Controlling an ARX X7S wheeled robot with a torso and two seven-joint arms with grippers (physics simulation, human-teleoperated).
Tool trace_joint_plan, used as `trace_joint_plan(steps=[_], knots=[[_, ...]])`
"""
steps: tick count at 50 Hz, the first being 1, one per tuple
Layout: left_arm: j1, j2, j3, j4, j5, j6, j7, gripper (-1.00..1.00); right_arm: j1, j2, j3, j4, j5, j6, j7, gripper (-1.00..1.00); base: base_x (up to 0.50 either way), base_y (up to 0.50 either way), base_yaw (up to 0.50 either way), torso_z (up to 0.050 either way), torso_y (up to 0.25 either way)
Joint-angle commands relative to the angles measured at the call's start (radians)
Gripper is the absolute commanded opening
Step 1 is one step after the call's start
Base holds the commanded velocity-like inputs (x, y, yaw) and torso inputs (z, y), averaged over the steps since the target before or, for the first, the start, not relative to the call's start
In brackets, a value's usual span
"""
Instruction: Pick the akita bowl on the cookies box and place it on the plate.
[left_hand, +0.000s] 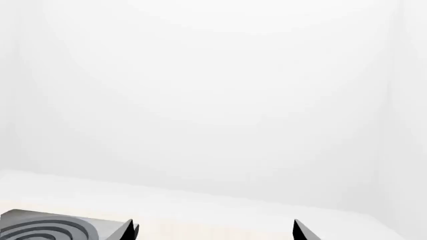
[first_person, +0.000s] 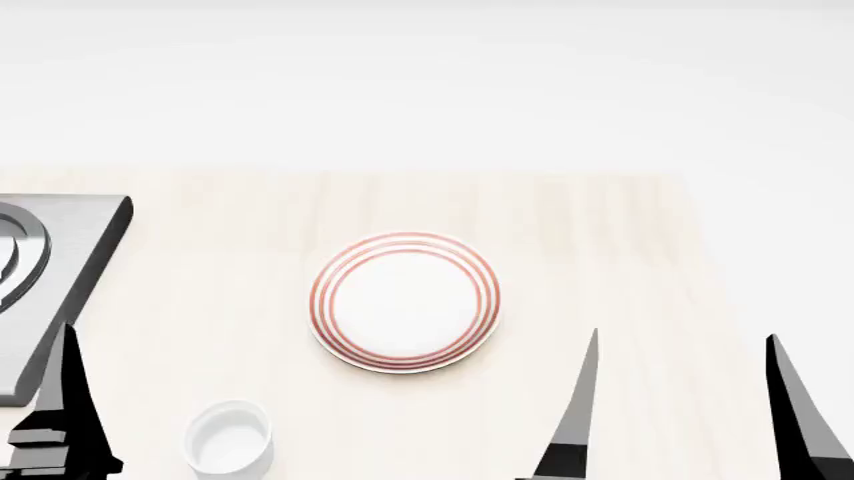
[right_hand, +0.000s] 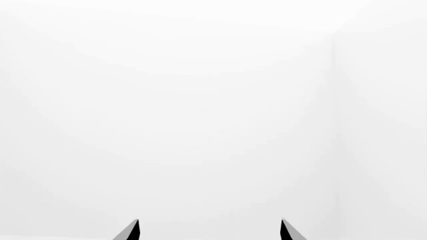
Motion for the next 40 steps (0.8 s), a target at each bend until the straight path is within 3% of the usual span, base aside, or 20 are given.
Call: trace_joint_plan(steps=[1, 40], knots=[[0.006, -0.008, 0.001, -0.008, -0.013, 0.025, 0.018, 1.00, -0.001, 0.007, -0.006, 0.003, -0.001, -0.006, 0.004, 1.00, 0.00, 0.00, 0.00, 0.000, -0.250], [0.006, -0.021, 0.017, -0.004, -0.001, 0.027, -0.005, 1.00, -0.006, 0.031, -0.028, 0.011, 0.017, -0.017, -0.005, 1.00, 0.00, 0.00, 0.00, 0.000, -0.250]])
